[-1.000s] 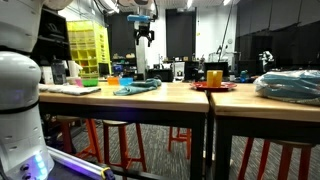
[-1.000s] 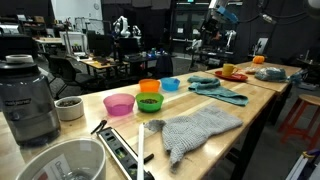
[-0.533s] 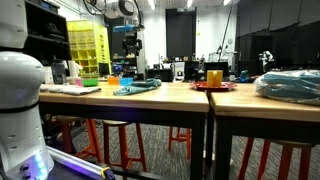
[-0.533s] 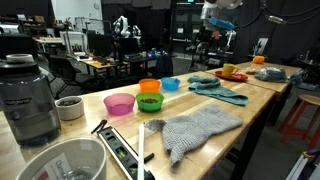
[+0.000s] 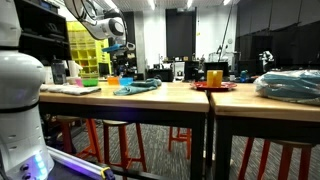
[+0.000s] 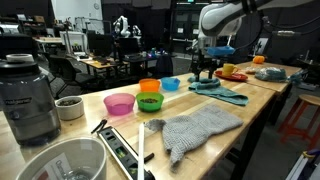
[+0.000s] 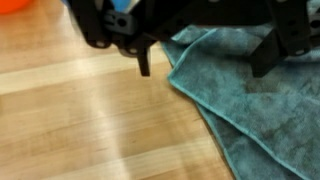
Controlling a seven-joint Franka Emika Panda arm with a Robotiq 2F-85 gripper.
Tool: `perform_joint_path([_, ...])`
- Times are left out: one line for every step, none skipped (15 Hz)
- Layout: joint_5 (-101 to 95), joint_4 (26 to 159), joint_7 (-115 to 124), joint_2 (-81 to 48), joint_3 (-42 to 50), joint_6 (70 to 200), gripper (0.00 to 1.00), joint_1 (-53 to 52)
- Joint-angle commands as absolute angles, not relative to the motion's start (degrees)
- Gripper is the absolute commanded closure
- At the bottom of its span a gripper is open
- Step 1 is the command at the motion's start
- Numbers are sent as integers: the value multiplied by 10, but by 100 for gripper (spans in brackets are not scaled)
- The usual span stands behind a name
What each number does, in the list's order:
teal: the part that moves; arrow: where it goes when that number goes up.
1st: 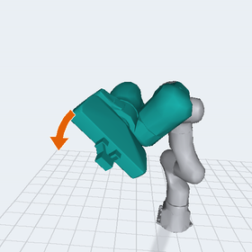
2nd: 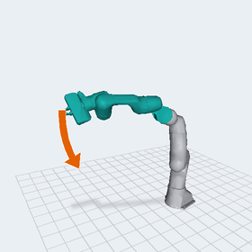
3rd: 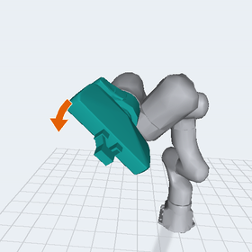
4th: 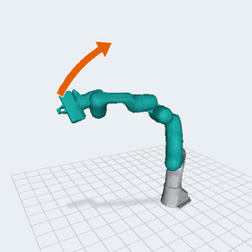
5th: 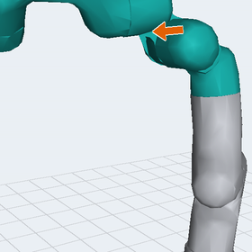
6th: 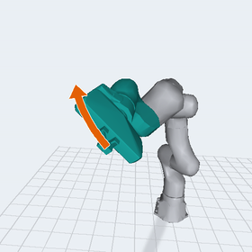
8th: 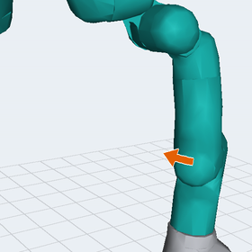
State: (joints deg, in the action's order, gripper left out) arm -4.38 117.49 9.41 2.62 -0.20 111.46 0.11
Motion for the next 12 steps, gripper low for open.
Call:
perform_joint_path([-73,1259,129,65,-9,1169,0,-2])
perform_joint_path([-77,1271,134,66,-11,1182,0,-2])
perform_joint_path([-80,1280,138,67,-12,1195,0,-2])
perform_joint_path([-86,1287,145,69,-14,1210,0,-2])
perform_joint_path([-92,1293,154,69,-15,1224,0,-1])
perform_joint_path([-99,1295,161,68,-16,1234,0,-1])
perform_joint_path([-105,1297,166,66,-16,1242,0,0])
perform_joint_path([-112,1298,171,64,-16,1250,0,1])
perform_joint_path([-119,1298,177,62,-16,1257,0,2])
perform_joint_path([-124,1298,181,60,-15,1261,0,2])
perform_joint_path([-132,1296,186,56,-15,1264,0,3])
perform_joint_path([-136,1295,189,54,-15,1265,0,3])
